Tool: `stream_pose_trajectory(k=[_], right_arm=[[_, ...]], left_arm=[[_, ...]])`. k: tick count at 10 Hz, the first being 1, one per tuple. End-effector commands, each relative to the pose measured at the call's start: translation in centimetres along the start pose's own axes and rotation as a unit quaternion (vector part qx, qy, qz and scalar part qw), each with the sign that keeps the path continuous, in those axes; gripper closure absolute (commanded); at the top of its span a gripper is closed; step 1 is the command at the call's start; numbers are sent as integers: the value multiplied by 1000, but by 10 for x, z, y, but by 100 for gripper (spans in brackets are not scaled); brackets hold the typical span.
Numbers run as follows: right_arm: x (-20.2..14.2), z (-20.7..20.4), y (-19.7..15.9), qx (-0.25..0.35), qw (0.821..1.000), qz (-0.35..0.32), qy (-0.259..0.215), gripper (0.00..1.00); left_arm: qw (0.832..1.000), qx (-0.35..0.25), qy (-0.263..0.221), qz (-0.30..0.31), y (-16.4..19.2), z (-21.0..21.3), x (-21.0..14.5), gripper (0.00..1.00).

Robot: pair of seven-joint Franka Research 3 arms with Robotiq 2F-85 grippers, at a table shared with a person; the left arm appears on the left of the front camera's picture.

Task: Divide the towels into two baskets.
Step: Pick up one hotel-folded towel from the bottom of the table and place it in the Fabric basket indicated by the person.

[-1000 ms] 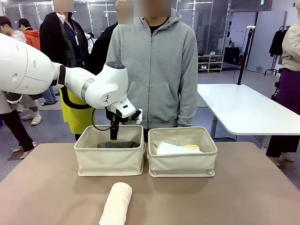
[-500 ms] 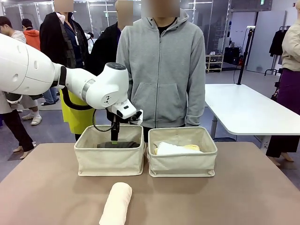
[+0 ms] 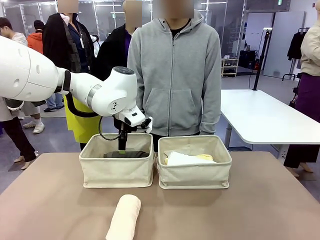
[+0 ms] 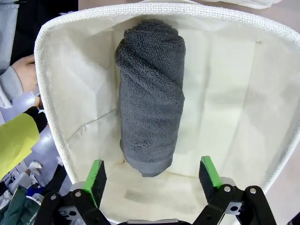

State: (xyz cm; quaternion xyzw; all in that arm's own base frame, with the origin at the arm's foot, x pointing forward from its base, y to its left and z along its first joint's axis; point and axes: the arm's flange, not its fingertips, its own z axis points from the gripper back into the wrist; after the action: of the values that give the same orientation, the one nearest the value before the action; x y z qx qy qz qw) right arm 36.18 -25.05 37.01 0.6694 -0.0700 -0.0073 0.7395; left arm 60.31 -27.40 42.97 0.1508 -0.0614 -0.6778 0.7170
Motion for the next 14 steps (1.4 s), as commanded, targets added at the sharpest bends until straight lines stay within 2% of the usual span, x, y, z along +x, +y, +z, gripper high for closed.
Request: stream_pose_trajectory(k=[1, 3, 6, 8, 10, 12, 14], right_arm=[[-1, -2, 4, -9, 1000, -10, 1, 10], [-1, -2, 4, -9, 1000, -10, 1, 10], [-1, -2, 4, -9, 1000, -10, 1, 10], [-1, -2, 4, -9, 1000, -10, 1, 10], [-1, -2, 4, -9, 1000, -10, 1, 10], [-1, -2, 4, -9, 1000, -10, 1, 10], [-1, -2, 4, -9, 1000, -10, 1, 10]], left_arm=[[1000, 2, 2, -7, 3, 1, -4, 0], [1000, 0, 0, 0, 0, 0, 0, 0], [989, -25, -116, 90, 6, 64, -40, 0], [963, -100, -196, 158, -19, 98, -91, 0], [923, -128, -283, 228, -53, 113, -144, 0], [856, -166, -345, 348, -97, 112, -225, 0], [783, -217, -414, 411, -147, 100, -300, 0]])
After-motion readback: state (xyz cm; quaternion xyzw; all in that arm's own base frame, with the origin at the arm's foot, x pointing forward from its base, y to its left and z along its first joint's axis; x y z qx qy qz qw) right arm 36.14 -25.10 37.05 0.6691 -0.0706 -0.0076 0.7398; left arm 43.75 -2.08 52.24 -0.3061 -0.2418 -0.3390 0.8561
